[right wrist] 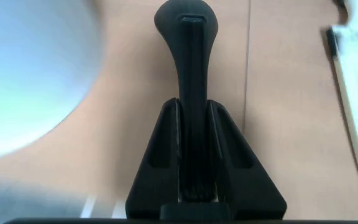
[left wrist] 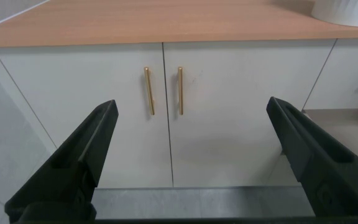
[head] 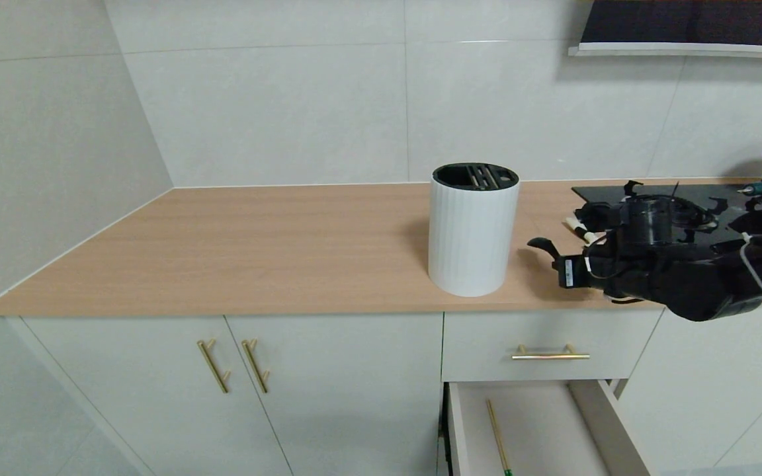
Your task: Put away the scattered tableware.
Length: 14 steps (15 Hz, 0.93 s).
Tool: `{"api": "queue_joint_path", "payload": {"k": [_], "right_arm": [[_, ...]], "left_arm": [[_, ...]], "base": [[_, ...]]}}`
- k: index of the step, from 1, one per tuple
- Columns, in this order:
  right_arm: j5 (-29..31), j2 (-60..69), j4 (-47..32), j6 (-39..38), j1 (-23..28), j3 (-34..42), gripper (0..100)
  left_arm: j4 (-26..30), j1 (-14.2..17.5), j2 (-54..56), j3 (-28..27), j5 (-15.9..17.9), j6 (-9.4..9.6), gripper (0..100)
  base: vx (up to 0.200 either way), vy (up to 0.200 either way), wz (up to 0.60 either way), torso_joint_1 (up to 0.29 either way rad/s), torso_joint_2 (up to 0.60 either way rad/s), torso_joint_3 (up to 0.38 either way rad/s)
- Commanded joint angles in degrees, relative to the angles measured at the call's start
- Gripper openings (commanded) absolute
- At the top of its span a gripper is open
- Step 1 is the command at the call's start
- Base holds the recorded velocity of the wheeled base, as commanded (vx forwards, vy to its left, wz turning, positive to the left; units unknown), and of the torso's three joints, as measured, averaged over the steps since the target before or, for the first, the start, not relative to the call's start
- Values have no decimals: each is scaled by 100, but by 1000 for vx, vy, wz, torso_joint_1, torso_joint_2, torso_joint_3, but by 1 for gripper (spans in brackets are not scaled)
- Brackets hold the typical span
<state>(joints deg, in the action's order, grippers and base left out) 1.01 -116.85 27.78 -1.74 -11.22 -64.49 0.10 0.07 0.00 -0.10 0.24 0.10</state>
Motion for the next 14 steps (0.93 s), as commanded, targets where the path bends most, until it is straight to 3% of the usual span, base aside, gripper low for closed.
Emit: {"api": "queue_joint_path", "payload": {"k": [1, 8, 14], "right_arm": [[13, 1331, -265, -107, -223, 824, 0], [-163, 3423, -2189, -423, -373, 1975, 0], [-207, 3783, -2479, -423, -381, 2590, 0]], "left_arm": [[-1, 1, 0, 1, 2, -1, 100], [-1, 1, 0, 1, 2, -1, 100], [-1, 1, 0, 1, 2, -1, 100]], "base": [[0, 0, 0, 0, 0, 0], [0, 0, 0, 0, 0, 0], [0, 0, 0, 0, 0, 0]]}}
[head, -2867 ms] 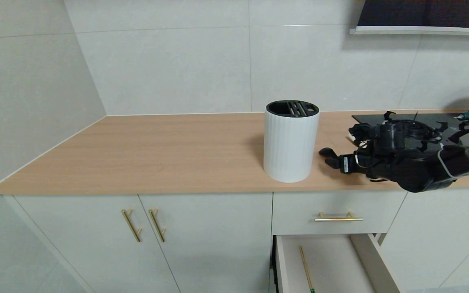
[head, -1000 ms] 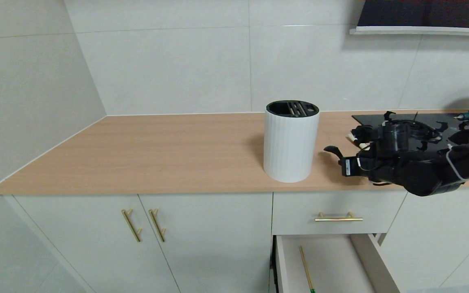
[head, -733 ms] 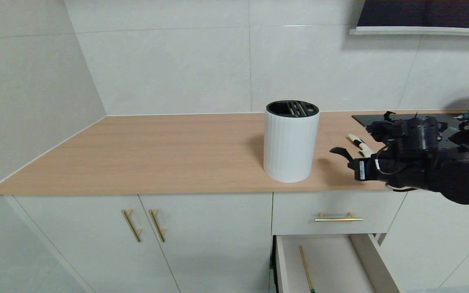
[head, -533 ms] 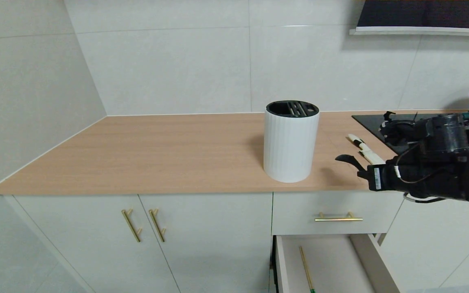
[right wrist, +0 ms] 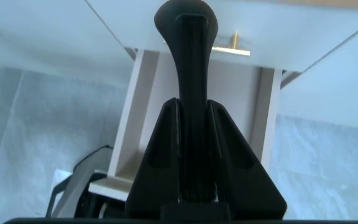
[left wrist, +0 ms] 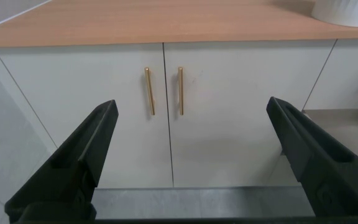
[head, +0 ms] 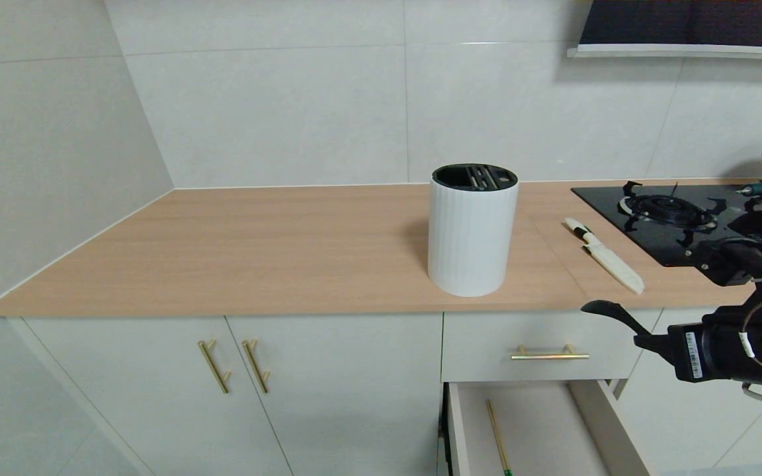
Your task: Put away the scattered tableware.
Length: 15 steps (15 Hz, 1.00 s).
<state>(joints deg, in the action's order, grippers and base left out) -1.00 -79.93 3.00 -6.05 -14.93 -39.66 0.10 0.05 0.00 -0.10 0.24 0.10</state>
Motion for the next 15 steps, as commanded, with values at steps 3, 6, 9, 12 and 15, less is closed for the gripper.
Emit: {"api": "queue_joint_path", "payload": {"k": [3, 6, 9, 12, 15], "right_arm": [[12, -172, 87, -2, -10, 116, 0], [21, -365, 289, -11, -10, 178, 0], [38, -567, 386, -19, -10, 213, 0], [47, -655, 394, -19, -10, 221, 0], [74, -787, 394, -19, -10, 221, 0]], "left_arm": [[-1, 4, 0, 1, 2, -1, 100], [-1, 4, 0, 1, 2, -1, 100], [-1, 4, 0, 1, 2, -1, 100], [-1, 4, 0, 1, 2, -1, 100], [-1, 4, 0, 1, 2, -1, 100]], "base": [[0, 0, 0, 0, 0, 0], [0, 0, 0, 0, 0, 0], [0, 0, 0, 0, 0, 0], [0, 0, 0, 0, 0, 0], [0, 0, 0, -25, 63, 41]]}}
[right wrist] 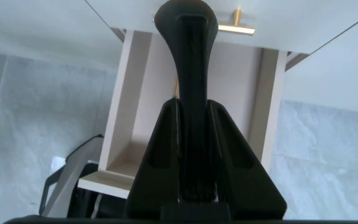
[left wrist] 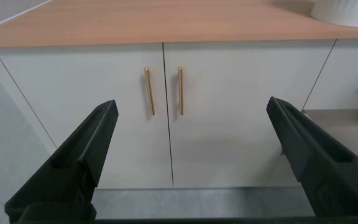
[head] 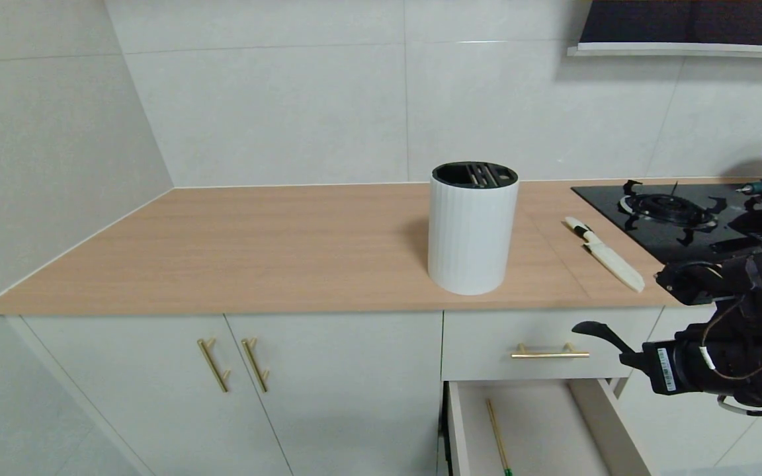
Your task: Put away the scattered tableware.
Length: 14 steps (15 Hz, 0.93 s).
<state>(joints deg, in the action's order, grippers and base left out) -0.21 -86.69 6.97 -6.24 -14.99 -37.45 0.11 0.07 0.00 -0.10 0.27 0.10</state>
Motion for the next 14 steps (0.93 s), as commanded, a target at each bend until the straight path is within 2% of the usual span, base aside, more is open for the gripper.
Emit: {"api": "queue_joint_path", "payload": {"k": [1, 14], "right_arm": [[3, -138, 6, 0, -3, 1, 0], [82, -472, 208, 0, 5, 54, 0]], "left_arm": [[-2, 1, 0, 1, 0, -1, 100], [-2, 1, 0, 10, 0, -1, 100]], "base": [[0, 0, 0, -139, 315, 193], [0, 0, 0, -179, 472, 289]]}}
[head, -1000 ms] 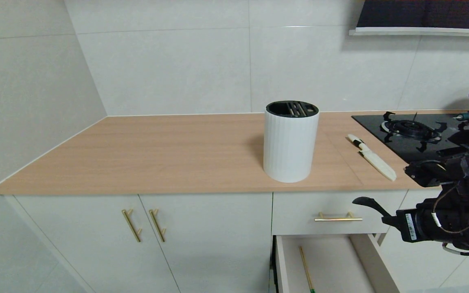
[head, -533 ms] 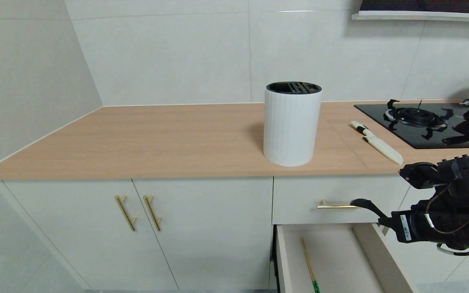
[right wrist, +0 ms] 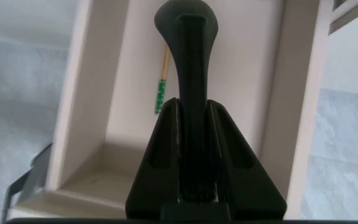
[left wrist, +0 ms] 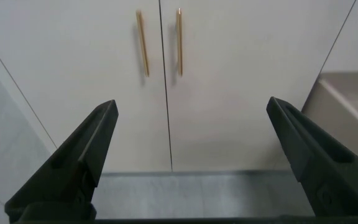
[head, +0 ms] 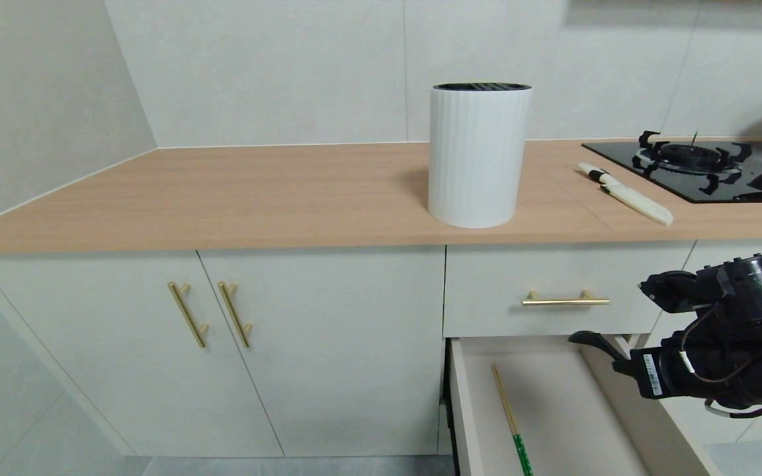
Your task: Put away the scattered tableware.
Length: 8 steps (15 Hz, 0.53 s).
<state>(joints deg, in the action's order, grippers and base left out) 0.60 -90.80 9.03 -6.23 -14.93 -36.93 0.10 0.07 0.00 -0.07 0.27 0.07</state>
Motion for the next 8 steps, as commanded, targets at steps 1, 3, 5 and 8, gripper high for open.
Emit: {"api": "queue_joint_path", "payload": {"k": [1, 3, 5, 8], "right_arm": [[2, -70, 2, -1, -1, 1, 0], [2, -123, 11, -1, -1, 1, 0], [2, -158, 11, -1, -1, 1, 0], [11, -202, 11, -1, -1, 1, 0]], "left_arm": [[-1, 1, 0, -1, 0, 1, 100], [-1, 1, 0, -1, 0, 1, 100], [-1, 1, 0, -1, 0, 1, 100], [-1, 1, 0, -1, 0, 1, 100]], "base": [[0, 0, 0, -139, 456, 320], [0, 0, 0, -129, 454, 317], [0, 0, 0, -105, 449, 334], [0, 0, 0, -56, 269, 216]]}}
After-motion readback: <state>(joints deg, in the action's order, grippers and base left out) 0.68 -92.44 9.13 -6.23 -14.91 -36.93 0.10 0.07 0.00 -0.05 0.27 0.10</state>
